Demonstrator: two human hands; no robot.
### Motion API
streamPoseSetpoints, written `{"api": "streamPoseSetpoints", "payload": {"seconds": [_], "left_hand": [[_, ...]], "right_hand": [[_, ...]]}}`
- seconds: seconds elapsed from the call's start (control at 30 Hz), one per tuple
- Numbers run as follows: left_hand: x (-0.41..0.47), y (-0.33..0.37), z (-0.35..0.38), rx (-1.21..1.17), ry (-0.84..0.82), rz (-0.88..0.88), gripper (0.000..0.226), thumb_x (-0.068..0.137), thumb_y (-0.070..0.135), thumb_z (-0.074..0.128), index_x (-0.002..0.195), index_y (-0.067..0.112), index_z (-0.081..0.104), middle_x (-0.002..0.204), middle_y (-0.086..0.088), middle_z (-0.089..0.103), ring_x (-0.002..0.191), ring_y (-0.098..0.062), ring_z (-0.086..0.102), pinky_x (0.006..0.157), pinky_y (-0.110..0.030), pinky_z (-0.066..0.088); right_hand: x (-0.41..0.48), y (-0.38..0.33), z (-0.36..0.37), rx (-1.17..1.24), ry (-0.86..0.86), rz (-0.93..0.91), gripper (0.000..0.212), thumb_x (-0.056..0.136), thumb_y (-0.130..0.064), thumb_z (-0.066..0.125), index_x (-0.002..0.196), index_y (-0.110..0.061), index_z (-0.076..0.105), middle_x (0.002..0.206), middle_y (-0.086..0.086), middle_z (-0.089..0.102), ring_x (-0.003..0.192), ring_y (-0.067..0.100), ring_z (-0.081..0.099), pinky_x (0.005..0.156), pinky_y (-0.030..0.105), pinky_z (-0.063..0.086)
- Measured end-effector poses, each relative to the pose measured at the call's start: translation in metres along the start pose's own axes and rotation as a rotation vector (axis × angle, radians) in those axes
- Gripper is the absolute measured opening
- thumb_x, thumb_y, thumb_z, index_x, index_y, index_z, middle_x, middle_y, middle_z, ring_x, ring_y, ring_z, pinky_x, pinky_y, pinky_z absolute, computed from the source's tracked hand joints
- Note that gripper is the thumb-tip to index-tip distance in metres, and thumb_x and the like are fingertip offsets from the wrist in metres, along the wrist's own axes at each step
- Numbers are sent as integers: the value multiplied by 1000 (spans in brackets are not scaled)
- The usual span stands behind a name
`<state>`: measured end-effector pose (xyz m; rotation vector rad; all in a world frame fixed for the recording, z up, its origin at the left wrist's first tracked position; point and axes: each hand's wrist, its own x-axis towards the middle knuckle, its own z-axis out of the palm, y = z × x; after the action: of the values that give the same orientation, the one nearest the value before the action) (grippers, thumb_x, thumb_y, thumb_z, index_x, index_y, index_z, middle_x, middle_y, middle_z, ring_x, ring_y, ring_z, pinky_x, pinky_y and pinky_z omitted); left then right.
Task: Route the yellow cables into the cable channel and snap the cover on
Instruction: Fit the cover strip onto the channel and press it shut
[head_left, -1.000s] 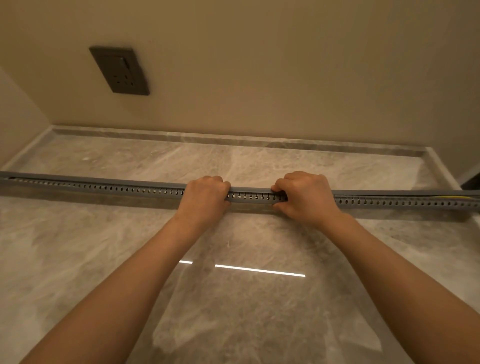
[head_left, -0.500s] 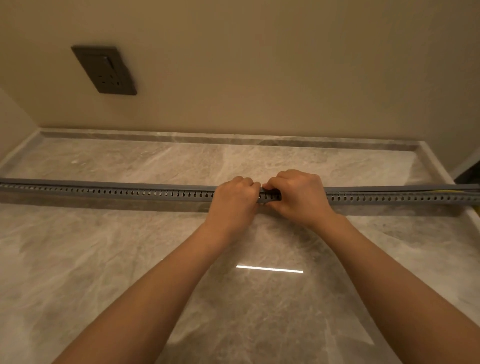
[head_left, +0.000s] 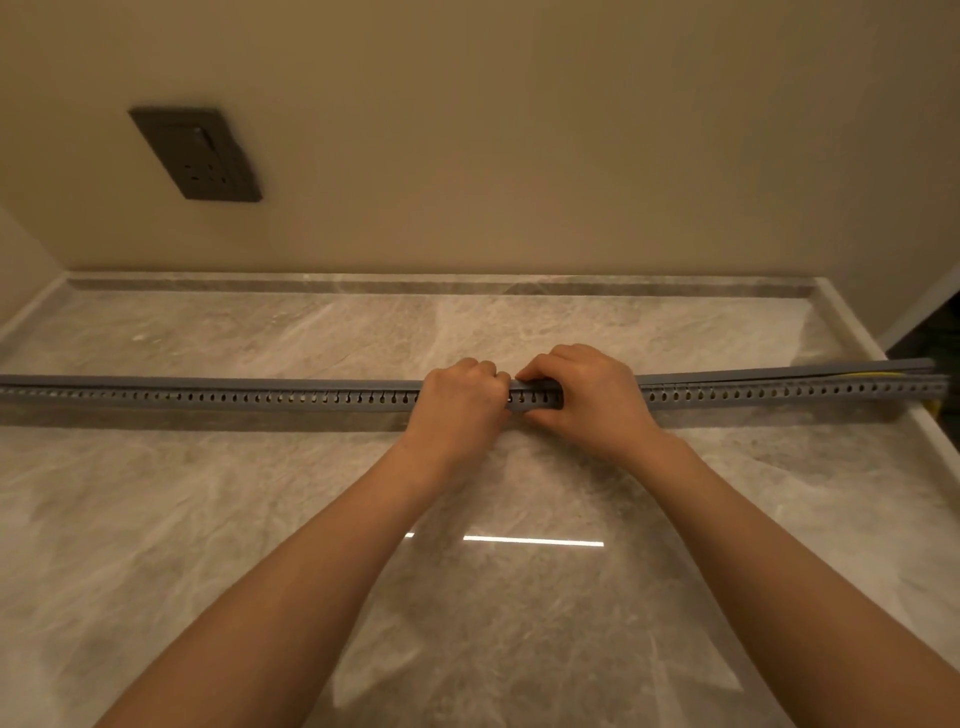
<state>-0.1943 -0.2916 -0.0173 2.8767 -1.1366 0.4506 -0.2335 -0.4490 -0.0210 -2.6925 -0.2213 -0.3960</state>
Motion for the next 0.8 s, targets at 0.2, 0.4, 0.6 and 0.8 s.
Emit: {"api": "streamPoseSetpoints", "payload": {"seconds": [0.2, 0.4, 0.6, 0.8], "left_hand": [[0, 1, -3, -6, -56, -27, 21, 90, 27, 48, 99, 12, 60, 97, -3, 64, 90, -20, 56, 62, -29, 33], [0, 3, -5, -33, -73, -63, 22, 89, 28, 51, 99, 12, 61, 95, -3, 64, 90, -20, 56, 66, -30, 39], [0, 4, -8, -65, -99, -86, 25, 90, 30, 51, 103, 12, 63, 95, -3, 65, 89, -20, 56, 74, -32, 46], [-1, 8, -11, -60, -110, -112, 23, 88, 25, 53, 101, 10, 64, 92, -5, 65, 88, -22, 57, 72, -34, 46]], "right_hand": [[-10, 11, -8, 59, -84, 19, 42, 73, -9, 71, 114, -17, 63, 101, 2, 67, 96, 18, 56, 84, 34, 47], [-26, 27, -22, 2, -25, 12, 41, 71, -8, 75, 111, -12, 66, 104, 4, 68, 97, 22, 58, 81, 31, 45], [-30, 38, -33, -63, -26, 39, 38, 74, -21, 76, 110, -14, 66, 104, 2, 68, 98, 21, 58, 79, 32, 45], [-30, 32, -32, -123, -53, 44, 38, 78, -23, 70, 115, -15, 62, 108, 2, 65, 101, 21, 54, 79, 31, 42]]}}
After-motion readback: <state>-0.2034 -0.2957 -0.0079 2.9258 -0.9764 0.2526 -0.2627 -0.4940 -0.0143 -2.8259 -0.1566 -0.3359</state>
